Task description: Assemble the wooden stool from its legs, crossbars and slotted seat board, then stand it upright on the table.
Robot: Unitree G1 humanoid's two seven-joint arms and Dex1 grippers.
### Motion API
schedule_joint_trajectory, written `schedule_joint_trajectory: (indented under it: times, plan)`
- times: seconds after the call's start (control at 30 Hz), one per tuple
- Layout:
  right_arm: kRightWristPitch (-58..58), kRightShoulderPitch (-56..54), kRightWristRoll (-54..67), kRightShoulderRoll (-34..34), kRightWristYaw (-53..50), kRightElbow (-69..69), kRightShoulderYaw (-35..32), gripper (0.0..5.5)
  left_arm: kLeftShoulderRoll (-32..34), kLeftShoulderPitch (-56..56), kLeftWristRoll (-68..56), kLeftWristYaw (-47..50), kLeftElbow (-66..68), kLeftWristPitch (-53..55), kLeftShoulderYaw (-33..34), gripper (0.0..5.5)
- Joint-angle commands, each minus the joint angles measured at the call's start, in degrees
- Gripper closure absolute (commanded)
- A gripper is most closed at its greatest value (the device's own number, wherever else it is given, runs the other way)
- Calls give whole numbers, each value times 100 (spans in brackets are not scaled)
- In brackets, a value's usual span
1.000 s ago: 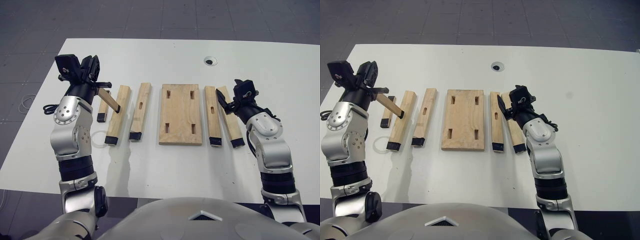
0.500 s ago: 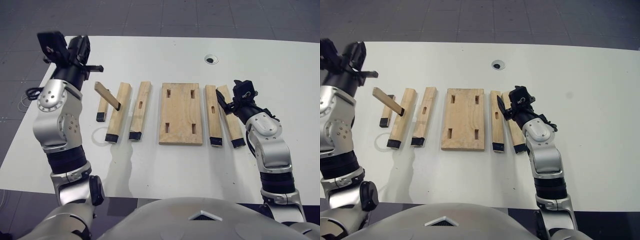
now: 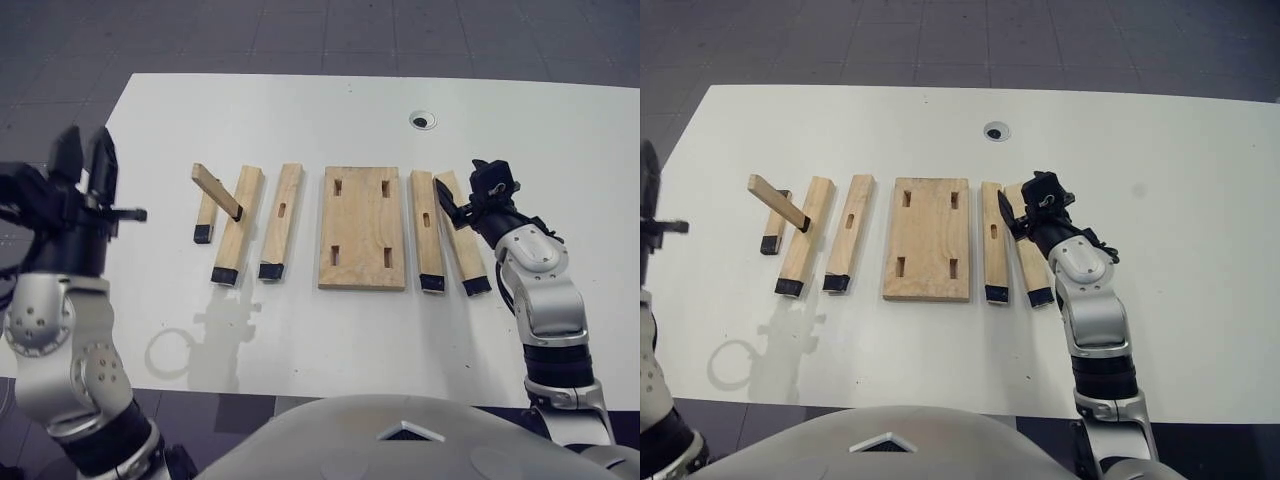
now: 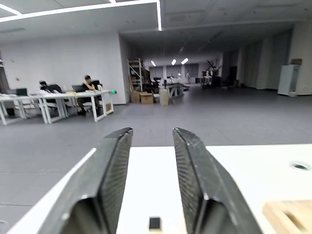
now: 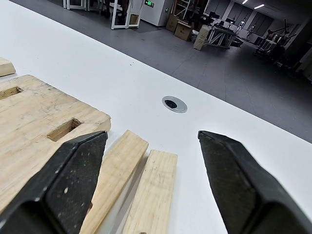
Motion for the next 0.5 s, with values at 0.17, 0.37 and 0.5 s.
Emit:
schedule_joint_trajectory:
  times: [0.17,0.37,0.5]
  plan:
    - [29,-28,14,-60,58,-38,26,207,-615,1410,741,-500,989,-931,-1224,278]
    - [-7,-63,0,-62,75,-43,62,207,-519,1348,1635,-371,2086,-1411,-1808,255]
    - [-23,-76,0,-59,76,-34,74,207,-445,1285,1993,-237,2588,-1489,-1972,255]
